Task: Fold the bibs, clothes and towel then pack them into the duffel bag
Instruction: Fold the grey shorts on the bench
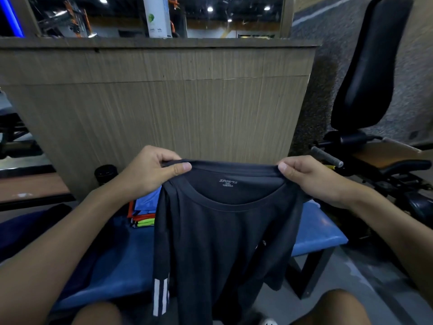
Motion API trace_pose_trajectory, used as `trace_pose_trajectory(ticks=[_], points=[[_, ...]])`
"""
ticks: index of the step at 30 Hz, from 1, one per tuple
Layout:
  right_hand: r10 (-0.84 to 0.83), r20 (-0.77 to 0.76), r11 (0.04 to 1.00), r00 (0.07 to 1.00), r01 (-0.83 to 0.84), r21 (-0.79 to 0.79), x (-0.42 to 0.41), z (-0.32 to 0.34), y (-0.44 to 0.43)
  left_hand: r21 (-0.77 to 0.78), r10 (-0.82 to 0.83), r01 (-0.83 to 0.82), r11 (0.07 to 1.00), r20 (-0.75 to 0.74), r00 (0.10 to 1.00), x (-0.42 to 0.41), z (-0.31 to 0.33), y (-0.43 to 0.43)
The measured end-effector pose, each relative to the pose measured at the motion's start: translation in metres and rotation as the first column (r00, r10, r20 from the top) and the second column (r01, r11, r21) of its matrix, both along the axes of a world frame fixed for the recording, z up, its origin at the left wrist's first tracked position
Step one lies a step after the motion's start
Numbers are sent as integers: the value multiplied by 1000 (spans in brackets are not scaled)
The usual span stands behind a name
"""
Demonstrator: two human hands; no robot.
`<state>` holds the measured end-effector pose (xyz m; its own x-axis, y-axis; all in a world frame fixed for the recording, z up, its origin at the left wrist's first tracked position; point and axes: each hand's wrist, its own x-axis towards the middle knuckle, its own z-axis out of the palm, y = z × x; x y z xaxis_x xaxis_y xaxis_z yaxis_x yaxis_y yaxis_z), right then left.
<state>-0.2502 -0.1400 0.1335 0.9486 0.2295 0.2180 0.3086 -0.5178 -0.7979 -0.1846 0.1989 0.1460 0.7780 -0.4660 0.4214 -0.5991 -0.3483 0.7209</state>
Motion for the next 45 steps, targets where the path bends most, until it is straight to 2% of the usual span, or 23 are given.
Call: trace_pose_trajectory(ticks=[4,7,12,14,18,20,25,30,33,37,41,45], points=[[166,-200,984,965,-150,96,-8,5,-4,-11,10,-10,1000,-28,1000,3,-4,3],[245,-255,969,935,-229,89,-9,6,-8,5,-36,36,999,-32,999,7,-8,7],[103,-131,988,986,-86,125,-6,11,-9,-67,-105,99,993,-98,990,2,-12,2],[39,-73,996,997,-33,79,-4,12,-10,-12,-124,124,992,-65,990,4,-13,2],[-19,-5,1000,1000,19,25,-2,14,-14,65,-212,225,972,-170,962,2,-6,7],[-39,31,999,999,39,3,-1,14,-16,88,-217,234,968,-171,961,1,-5,6],[-71,54,997,996,73,-36,-1,18,-15,125,-148,147,981,3,989,3,-3,3],[-50,111,997,993,56,-50,-2,21,-17,113,-94,81,990,113,989,4,2,3],[-61,176,996,983,70,-47,-1,22,-16,138,-82,67,988,107,991,7,2,6],[-89,165,992,982,101,-69,0,23,-17,116,-58,56,992,18,998,10,0,9],[-230,146,973,962,227,39,2,19,-18,71,-19,19,997,-5,1000,9,0,1],[-383,138,924,914,381,43,7,19,-8,20,133,-133,991,11,991,4,-2,-22]])
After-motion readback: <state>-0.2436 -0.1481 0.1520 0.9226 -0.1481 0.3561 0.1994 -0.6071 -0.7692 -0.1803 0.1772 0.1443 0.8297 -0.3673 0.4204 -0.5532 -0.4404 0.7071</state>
